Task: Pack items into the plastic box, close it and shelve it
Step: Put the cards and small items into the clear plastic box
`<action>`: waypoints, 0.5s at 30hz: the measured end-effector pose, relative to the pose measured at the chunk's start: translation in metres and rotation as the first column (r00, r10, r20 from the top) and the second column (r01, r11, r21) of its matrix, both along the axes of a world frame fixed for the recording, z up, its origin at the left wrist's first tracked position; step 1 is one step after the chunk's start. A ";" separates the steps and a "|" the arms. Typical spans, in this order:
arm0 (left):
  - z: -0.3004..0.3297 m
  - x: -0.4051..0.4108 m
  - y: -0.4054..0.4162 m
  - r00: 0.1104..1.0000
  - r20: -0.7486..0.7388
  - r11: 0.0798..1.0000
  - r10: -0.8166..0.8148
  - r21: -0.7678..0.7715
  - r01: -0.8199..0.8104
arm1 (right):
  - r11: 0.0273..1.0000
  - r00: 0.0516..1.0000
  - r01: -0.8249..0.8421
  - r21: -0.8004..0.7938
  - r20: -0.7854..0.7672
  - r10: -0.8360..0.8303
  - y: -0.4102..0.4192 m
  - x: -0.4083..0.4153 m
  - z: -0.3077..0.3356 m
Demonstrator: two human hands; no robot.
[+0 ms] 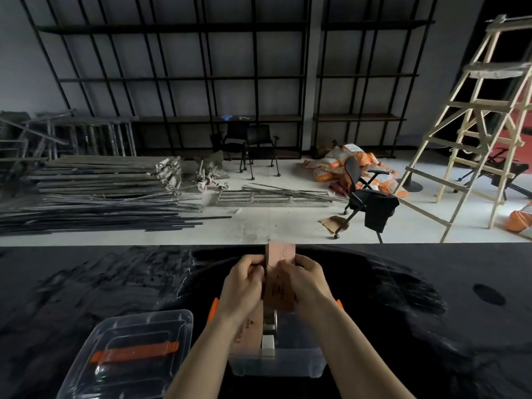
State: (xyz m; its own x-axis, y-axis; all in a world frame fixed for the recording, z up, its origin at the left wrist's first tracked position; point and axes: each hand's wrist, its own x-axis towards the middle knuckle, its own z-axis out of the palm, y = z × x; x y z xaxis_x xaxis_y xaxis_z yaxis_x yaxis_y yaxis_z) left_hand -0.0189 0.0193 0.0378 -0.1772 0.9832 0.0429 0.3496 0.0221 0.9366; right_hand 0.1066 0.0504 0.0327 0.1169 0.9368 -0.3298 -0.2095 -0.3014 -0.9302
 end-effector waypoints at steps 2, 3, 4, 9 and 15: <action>-0.001 -0.010 -0.007 0.912 -0.404 0.998 0.066 0.040 -0.054 | 0.999 0.997 0.045 0.007 0.070 -0.045 0.001 0.004 -0.006; -0.002 -0.014 -0.011 0.801 -0.592 0.996 0.087 0.048 -0.072 | 0.998 0.992 0.060 -0.002 0.114 -0.060 0.000 0.006 -0.008; -0.004 -0.014 -0.015 0.686 -0.725 0.997 0.068 0.031 -0.066 | 0.998 0.987 0.060 -0.014 0.148 -0.058 -0.001 0.008 -0.010; -0.015 0.003 -0.012 0.313 -0.927 0.966 -0.208 -0.244 -0.080 | 0.999 0.971 0.014 0.029 0.237 -0.020 -0.010 0.008 -0.014; -0.022 0.011 -0.008 0.258 -0.908 0.925 -0.330 -0.365 -0.103 | 0.999 0.975 -0.049 0.006 0.219 0.046 -0.010 0.013 -0.020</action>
State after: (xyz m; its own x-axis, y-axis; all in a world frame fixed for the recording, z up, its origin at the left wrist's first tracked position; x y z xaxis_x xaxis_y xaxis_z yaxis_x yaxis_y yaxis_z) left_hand -0.0080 0.0113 0.0156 -0.1053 0.9763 -0.1890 0.9877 0.0807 -0.1337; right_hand 0.1193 0.0402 0.0130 0.1406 0.9464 -0.2908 0.0139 -0.2956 -0.9552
